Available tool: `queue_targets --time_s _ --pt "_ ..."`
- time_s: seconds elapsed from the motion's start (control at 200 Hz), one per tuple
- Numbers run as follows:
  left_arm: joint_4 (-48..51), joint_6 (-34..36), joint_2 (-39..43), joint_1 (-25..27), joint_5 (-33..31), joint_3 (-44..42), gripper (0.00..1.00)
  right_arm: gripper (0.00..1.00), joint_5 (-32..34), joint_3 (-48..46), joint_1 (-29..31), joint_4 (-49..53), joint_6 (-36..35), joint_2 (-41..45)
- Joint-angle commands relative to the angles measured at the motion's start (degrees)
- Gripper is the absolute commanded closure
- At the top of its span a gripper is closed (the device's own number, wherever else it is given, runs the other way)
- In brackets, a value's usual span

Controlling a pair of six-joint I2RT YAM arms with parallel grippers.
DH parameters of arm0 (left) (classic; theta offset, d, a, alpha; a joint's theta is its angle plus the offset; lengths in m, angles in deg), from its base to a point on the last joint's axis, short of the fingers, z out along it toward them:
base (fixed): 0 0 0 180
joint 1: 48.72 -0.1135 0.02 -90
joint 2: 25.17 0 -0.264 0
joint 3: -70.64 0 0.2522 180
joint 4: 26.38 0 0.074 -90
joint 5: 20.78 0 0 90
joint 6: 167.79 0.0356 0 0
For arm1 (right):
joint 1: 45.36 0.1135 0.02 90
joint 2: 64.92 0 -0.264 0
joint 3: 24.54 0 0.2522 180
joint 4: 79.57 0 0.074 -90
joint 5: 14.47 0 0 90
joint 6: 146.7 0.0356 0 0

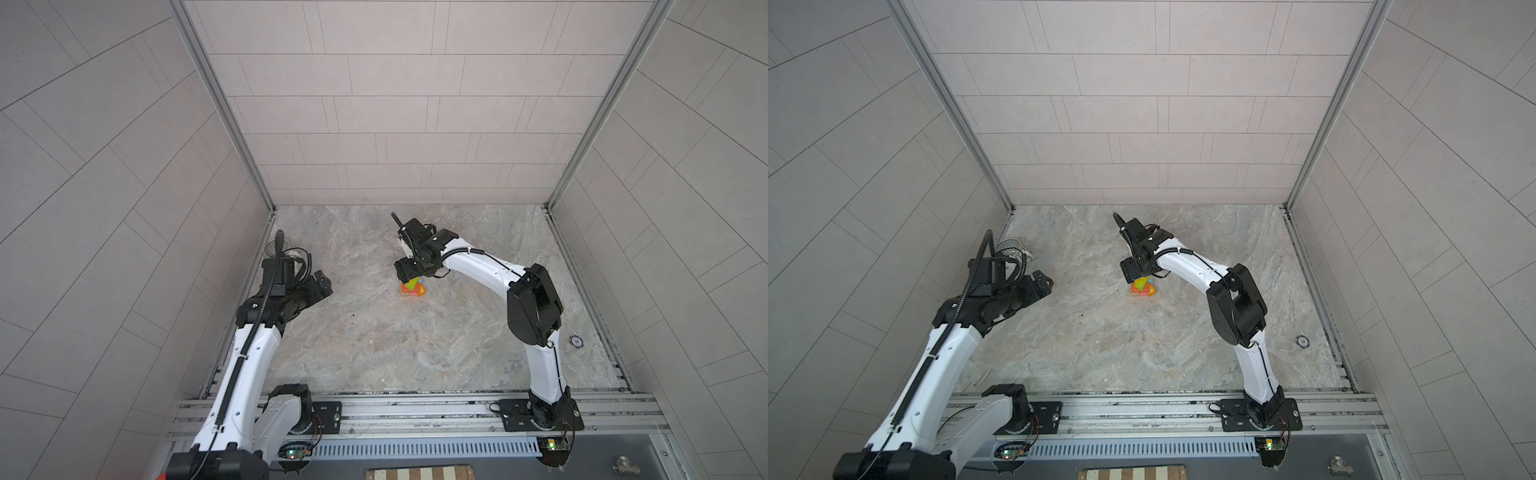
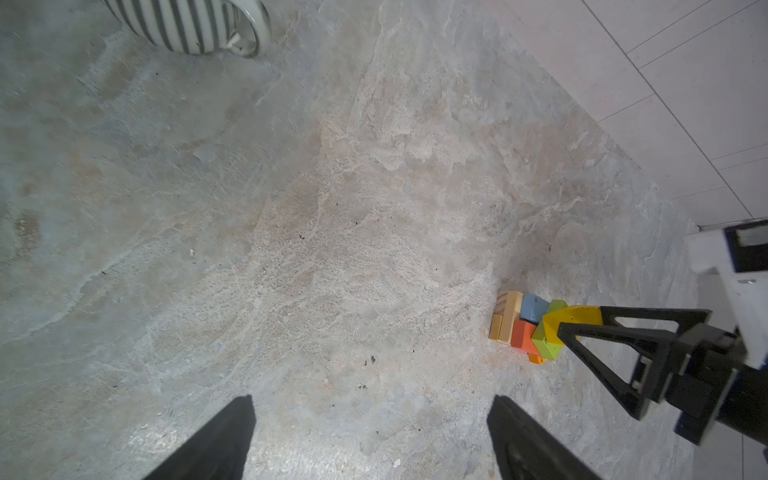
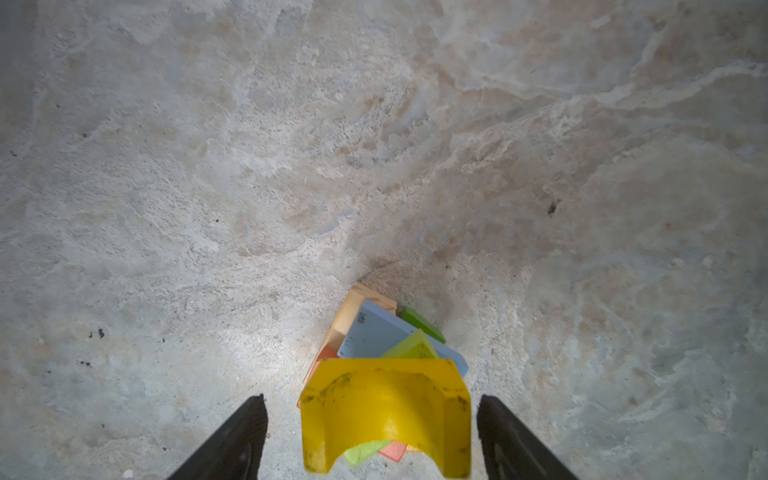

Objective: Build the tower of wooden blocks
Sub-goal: 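Open and raise the right gripper while the left arm moves toward the stack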

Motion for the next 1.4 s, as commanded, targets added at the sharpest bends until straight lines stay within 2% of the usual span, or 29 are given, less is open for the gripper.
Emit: queue_targets --time_s 0.0,0.075,0.18,0.33,0.4,0.665,0.801,1.131,1.396 --pt "-0.6 -1.4 -2.8 3.5 -0.2 2.1 0.13 0.19 -1.5 -3.5 -2.2 -2.1 1.2 8.6" --pt "-0.7 -2.4 -4.5 9.0 -5.0 3.5 0.14 0.22 -3.8 -7.9 -4.5 -4.3 2.4 12.7" --pt "-2.9 -4.9 -7.5 14.0 -7.6 4.0 0.15 0.37 -8.9 -15.7 -9.2 -8.4 4.4 18.0" --pt "-6.0 -7.0 -13.4 17.6 -7.7 5.0 0.29 0.81 -16.5 -26.2 -16.3 -15.8 6.9 22.9" --pt "-7.0 -7.2 -17.0 19.1 -7.3 6.0 0.39 0.89 -18.7 -28.7 -18.4 -17.6 7.6 23.1" --pt "-14.9 -9.6 -29.9 23.0 -5.2 7.5 0.86 0.97 -22.8 -33.3 -19.1 -23.4 10.1 19.0" --pt "-19.4 -10.8 -34.1 23.9 -4.3 7.3 1.0 0.99 -23.3 -34.1 -18.7 -25.8 10.8 16.0" --pt "-26.0 -13.5 -43.8 26.5 -2.4 9.5 1.0 1.0 -22.4 -33.0 -15.9 -28.0 11.7 10.1" --pt "-27.6 -14.6 -48.3 28.1 -2.1 12.0 1.0 1.0 -21.2 -31.8 -14.2 -28.2 12.1 6.8"
